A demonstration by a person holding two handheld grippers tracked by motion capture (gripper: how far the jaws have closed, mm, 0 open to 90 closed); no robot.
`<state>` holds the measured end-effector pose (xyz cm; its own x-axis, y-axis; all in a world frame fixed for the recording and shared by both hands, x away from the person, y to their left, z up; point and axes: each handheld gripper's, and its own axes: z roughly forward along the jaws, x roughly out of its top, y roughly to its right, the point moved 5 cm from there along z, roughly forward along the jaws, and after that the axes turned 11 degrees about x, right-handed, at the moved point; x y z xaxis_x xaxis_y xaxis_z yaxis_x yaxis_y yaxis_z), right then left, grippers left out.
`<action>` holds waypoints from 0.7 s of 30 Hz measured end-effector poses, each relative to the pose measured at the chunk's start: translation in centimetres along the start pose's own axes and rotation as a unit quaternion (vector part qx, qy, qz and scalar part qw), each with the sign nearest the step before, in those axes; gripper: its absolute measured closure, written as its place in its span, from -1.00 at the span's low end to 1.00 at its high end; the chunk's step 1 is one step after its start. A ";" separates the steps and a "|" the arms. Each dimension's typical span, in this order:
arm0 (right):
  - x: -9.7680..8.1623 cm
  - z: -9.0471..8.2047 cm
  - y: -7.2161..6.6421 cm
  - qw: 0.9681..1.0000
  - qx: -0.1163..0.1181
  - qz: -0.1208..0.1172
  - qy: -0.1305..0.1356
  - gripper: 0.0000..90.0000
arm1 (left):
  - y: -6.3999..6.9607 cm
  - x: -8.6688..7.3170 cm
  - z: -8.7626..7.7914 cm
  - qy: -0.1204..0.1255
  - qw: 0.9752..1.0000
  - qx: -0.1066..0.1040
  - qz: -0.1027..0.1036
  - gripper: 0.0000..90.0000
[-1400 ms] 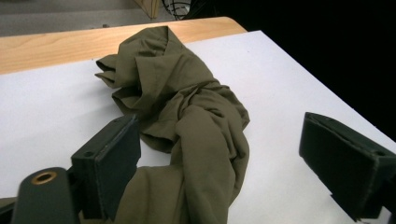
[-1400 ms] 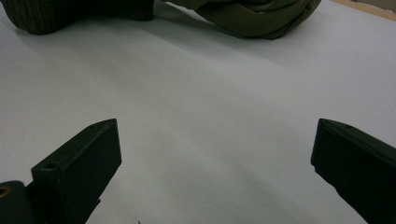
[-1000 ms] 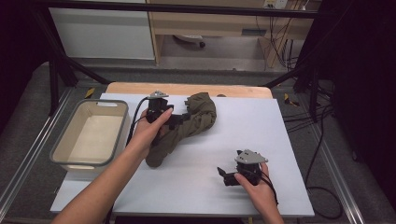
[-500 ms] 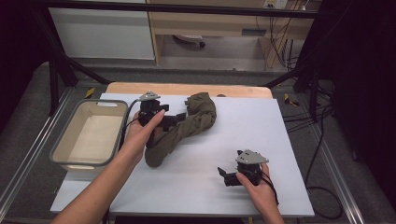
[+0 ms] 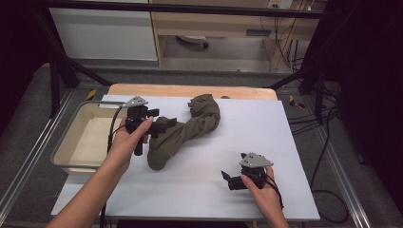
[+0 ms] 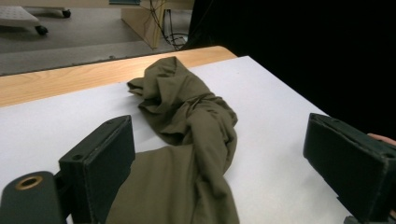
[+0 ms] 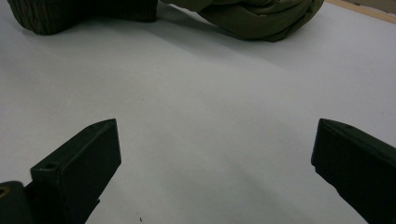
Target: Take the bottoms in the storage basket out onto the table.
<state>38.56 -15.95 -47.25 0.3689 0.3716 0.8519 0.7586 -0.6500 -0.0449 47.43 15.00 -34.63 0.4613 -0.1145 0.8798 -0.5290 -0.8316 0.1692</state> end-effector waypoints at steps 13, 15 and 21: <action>-0.1 0.1 0.1 1.000 -0.004 -0.002 -0.003 -0.95 | -1.3 -0.7 -2.8 0.015 1.000 0.013 0.016 -0.82; -0.1 0.1 0.1 1.000 -0.004 -0.002 -0.005 -0.95 | -1.5 -0.8 -3.2 0.015 1.000 0.019 0.021 -0.83; -0.1 0.1 0.2 1.000 -0.008 0.000 -0.005 -0.95 | -1.9 -0.9 -4.3 0.018 0.999 0.024 0.017 -0.86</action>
<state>38.69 -16.05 -47.39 0.3740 0.3787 0.8466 0.7499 -0.6606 -0.0358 44.99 19.04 -33.83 0.4169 -0.1244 0.9004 -0.5088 -0.8528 0.1177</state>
